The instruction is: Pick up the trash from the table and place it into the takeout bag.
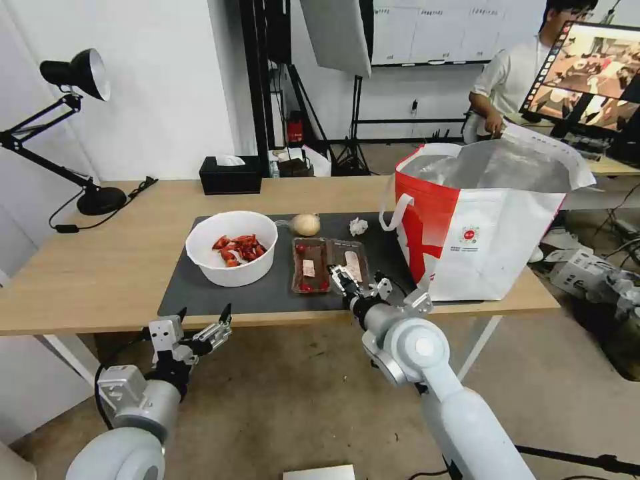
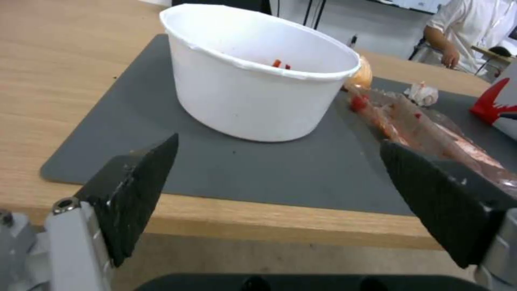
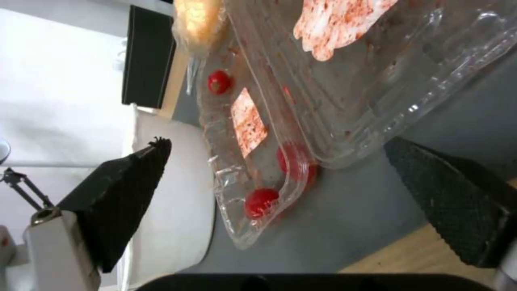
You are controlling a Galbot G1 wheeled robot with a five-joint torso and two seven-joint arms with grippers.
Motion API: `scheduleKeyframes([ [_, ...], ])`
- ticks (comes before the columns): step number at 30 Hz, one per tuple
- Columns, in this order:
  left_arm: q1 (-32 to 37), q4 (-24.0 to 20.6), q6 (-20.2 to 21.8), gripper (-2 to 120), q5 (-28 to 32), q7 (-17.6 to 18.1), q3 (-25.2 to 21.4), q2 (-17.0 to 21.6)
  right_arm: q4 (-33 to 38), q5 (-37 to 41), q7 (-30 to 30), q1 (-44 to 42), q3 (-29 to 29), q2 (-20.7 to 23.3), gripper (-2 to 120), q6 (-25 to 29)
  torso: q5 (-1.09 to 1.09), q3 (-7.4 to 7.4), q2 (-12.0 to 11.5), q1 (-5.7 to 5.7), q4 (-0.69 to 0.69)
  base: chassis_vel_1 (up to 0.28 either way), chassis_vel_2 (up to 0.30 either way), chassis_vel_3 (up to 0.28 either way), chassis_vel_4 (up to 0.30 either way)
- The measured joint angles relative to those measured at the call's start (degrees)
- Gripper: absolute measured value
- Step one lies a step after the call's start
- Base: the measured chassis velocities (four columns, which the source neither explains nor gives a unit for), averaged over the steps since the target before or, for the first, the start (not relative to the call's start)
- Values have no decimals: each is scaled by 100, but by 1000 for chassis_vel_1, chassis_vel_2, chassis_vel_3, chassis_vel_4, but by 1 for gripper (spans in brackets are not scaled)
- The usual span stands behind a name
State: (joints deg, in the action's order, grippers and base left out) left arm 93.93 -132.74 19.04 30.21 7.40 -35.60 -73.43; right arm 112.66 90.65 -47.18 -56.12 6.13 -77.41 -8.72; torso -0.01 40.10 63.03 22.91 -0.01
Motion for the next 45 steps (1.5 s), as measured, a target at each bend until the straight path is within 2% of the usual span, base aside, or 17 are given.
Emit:
scheduleKeyframes([
  [8, 62, -43, 0, 100, 3, 1, -27, 0, -120, -21, -24, 59, 12, -89, 100, 11, 0, -1, 2, -1, -1, 0, 0, 0, 0],
  [14, 83, -66, 0, 100, -2, 1, -27, -2, -193, -123, 206, 69, 17, -88, 100, 105, 2, 1, 0, 0, 2, 0, 0, 0, 0],
  [27, 147, -126, -6, 100, -19, 4, -39, -5, -139, -1026, 1014, 79, -82, 173, 100, 245, 1, 2, -2, 2, 1, 0, 0, 0, 0],
  [30, 175, -146, -15, 100, -21, 5, -49, -12, -190, -1597, 1397, 85, -175, 279, 100, 227, 1, 1, -2, 1, 1, 0, 0, 0, 0],
  [38, 224, -177, -38, 100, -28, 6, -72, -22, -299, -2462, 1962, 155, -421, 361, 100, 219, 1, 1, -1, 1, 1, 0, 0, 0, 0],
  [45, 270, -201, -62, 100, -60, 7, -83, -23, -407, -2459, 2172, 389, -736, 330, 100, 5, 0, 1, -1, 1, 1, 0, 0, 0, 0],
])
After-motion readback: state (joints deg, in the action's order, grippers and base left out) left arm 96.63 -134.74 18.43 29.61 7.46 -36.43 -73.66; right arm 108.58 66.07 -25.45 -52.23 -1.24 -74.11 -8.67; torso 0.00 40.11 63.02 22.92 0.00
